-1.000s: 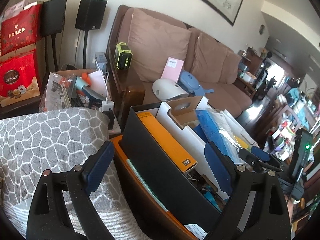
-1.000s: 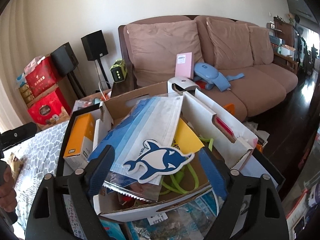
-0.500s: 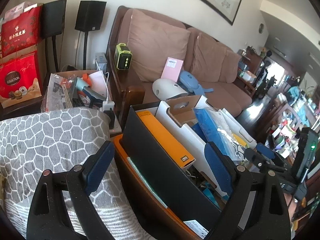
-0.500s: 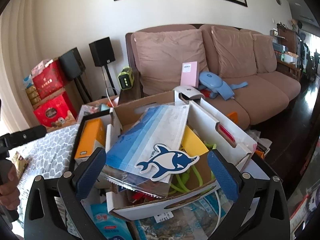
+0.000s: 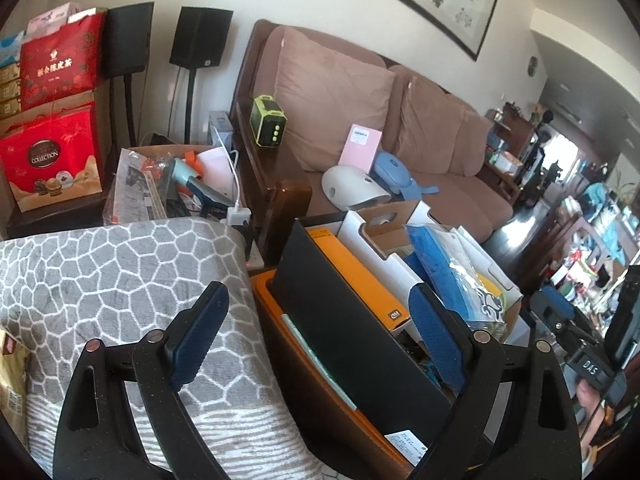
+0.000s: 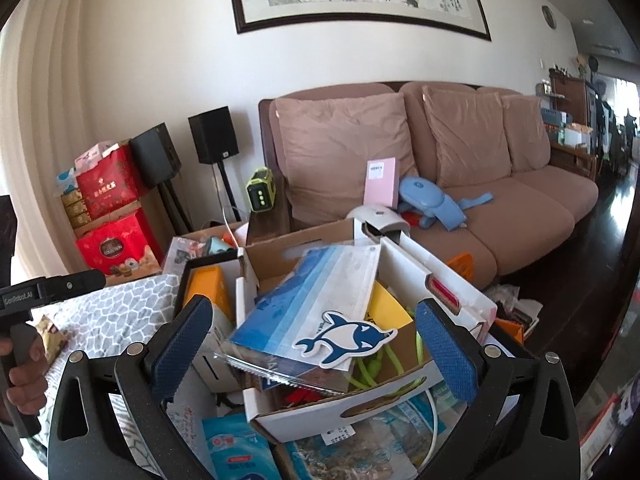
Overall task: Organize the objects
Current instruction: 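Move the open left tool over the gold tissue packet on the bed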
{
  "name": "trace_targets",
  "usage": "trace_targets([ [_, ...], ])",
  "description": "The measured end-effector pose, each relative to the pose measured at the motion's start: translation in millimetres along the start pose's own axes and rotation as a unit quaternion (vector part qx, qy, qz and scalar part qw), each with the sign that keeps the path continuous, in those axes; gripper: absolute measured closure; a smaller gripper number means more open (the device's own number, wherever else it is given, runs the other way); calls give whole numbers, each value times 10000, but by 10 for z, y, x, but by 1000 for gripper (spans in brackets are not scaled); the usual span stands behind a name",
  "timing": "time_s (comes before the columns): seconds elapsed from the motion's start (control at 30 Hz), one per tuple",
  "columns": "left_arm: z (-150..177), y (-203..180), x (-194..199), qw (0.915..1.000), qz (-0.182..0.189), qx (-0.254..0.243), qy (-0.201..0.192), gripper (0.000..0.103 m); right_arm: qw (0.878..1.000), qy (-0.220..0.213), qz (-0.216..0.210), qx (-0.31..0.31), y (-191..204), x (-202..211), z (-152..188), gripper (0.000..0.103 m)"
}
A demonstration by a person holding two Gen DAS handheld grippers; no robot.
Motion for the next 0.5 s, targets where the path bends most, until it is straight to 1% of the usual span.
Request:
trace_targets([
  [0.23,43,176,143,9998,-201,37,-66,12,9998,-145,-79,136,172,63,-41,1],
  [0.5,143,477,304,9985,-507,173,-89,12,9992,-186,-238,256,367,93,-49,1],
])
Point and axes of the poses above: each gripper's, at about its wrist camera, not at the fingertips, and x roughly against the way its jaws point, y to its left, z to its underside, the point moved 8 cm from there along -x, roughly the way its jaws point, and after that the axes turned 8 degrees about y, right-handed, at the moved point
